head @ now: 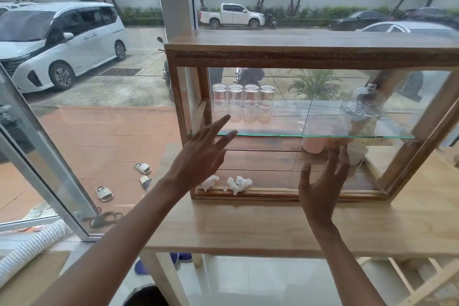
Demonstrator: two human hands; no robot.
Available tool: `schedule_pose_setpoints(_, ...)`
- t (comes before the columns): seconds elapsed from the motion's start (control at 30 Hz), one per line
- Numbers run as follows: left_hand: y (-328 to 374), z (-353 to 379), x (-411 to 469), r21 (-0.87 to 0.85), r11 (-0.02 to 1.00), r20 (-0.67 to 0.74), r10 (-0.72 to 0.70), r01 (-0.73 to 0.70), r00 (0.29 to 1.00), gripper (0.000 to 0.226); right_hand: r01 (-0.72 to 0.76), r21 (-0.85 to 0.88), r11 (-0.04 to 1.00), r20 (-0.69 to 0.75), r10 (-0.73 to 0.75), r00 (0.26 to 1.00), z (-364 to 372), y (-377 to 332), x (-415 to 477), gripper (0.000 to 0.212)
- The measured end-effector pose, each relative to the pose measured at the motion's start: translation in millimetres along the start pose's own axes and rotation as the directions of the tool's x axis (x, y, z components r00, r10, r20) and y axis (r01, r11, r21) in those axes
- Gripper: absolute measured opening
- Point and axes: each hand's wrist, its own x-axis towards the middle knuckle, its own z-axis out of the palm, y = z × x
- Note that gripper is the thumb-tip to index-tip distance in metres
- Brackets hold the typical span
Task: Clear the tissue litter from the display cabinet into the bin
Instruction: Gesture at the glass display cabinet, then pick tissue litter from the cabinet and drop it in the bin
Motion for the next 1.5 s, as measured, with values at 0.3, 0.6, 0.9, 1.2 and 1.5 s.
schedule_pose_setpoints(0.3, 4, 69, -78, -0.192, 0.888, 0.263, -0.363, 0.417, 0.894, 0.036, 0.14, 0.031, 0.99, 0.331, -0.142, 0.933, 41, -23, -84, 0.024)
schedule_pose_setpoints(0.6, 4, 101, -92, -0.12, 0.876, 0.376, -0.395, 0.467, 0.838, 0.064, 0.053, -0.096, 0.994, 0.476, -0.001, 0.879, 84, -59, -120, 0.021)
schedule_pose_setpoints(0.9, -1, 104, -104, -0.152, 0.857, 0.418, -0.396, 0.493, 0.818, 0.059, -0.047, -0.184, 0.982, 0.41, 0.12, 0.904, 109, -71, -121, 0.025)
schedule_pose_setpoints(1.2, -2, 97, -112, -0.174, 0.859, 0.44, -0.369, 0.481, 0.819, 0.075, -0.04, -0.229, 0.973, 0.418, 0.135, 0.898, 118, -70, -125, 0.016)
schedule_pose_setpoints(1.5, -9, 94, -112, -0.123, 0.901, 0.408, -0.337, 0.417, 0.849, 0.078, -0.008, -0.262, 0.965, 0.402, 0.117, 0.908, 119, -68, -127, 0.006)
